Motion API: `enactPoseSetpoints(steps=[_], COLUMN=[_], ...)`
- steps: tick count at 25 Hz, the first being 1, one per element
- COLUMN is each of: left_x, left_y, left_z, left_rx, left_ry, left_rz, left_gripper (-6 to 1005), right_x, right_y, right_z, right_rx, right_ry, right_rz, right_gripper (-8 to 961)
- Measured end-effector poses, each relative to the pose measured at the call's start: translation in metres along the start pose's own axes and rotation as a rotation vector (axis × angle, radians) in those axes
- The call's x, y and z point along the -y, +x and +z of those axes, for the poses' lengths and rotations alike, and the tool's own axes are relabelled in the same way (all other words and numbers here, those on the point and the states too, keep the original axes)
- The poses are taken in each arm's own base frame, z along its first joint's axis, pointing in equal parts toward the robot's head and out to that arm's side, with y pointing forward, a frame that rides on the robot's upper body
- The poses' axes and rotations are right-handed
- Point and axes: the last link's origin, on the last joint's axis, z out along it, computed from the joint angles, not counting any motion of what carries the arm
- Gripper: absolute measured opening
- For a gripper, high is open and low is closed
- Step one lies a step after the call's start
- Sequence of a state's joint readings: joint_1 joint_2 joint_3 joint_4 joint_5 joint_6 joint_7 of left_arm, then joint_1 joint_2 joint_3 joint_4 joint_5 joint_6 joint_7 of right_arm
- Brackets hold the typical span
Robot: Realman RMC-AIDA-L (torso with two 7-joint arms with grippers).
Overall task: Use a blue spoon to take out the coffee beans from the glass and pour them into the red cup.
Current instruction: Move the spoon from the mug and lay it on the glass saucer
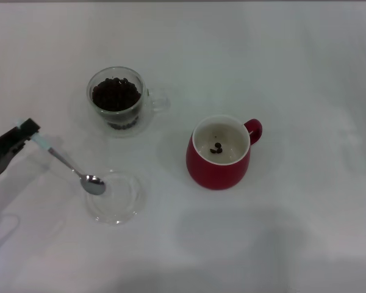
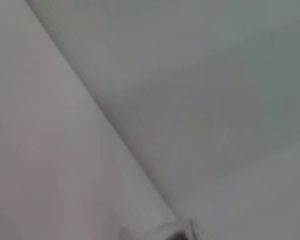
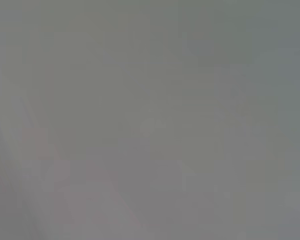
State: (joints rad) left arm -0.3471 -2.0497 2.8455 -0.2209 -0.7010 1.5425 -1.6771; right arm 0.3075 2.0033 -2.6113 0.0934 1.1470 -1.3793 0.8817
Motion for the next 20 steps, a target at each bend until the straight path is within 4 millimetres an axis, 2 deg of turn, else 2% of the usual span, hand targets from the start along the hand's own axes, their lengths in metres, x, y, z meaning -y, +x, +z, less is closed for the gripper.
enactPoseSetpoints(steps=[14, 20], left_x=[0.004, 0.001], left_y=[-0.01, -0.016], left_z=[0.045, 0.056], left_rx=[0.118, 0.166], left_ry=[0.074, 0.071], left_rz=[0.031, 0.041], left_gripper=[133, 132], right_x=[0.001, 0.001], right_y=[-0.003, -0.005], right_z=[-0.001, 0.0], right_rx=[0.009, 0.015], right_ry=[-0.001, -0.006], right_rz=[-0.005, -0.005], right_gripper=[871, 871])
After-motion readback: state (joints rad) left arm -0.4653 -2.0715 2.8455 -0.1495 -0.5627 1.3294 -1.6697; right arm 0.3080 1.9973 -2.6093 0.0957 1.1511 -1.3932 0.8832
